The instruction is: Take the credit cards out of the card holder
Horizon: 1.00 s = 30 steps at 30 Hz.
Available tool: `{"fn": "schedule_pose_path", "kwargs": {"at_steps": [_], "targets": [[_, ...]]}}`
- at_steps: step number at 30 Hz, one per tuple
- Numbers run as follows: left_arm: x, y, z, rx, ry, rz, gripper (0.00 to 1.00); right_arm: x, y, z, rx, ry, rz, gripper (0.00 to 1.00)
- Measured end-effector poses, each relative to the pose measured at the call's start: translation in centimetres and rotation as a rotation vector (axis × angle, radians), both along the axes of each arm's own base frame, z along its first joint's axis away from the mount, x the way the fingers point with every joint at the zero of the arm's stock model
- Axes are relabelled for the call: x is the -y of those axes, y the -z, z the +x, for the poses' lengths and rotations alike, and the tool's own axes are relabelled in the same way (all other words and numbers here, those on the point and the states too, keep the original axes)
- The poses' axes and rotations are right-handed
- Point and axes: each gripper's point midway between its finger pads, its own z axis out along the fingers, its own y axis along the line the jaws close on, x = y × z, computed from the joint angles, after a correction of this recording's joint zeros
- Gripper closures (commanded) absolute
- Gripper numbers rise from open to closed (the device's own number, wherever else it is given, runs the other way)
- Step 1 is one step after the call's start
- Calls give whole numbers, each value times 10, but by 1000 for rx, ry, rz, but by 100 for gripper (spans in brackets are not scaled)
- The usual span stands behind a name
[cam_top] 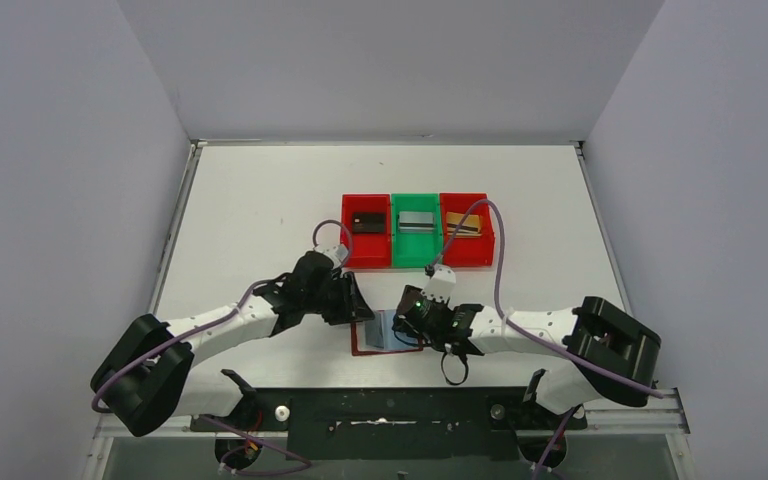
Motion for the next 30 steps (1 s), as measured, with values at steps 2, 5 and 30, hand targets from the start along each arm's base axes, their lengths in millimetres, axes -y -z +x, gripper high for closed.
{"fn": "schedule_pose_path", "kwargs": {"at_steps": [2, 5, 30], "targets": [[4, -4, 0, 1, 13, -15, 63, 0, 0, 0, 2, 3, 1, 51], [9, -9, -4, -2, 36, -36, 63, -2, 0, 1, 6, 17, 23, 51], [79, -11, -27, 34, 200, -20, 61, 21, -6, -22, 11, 94, 328, 53]]}}
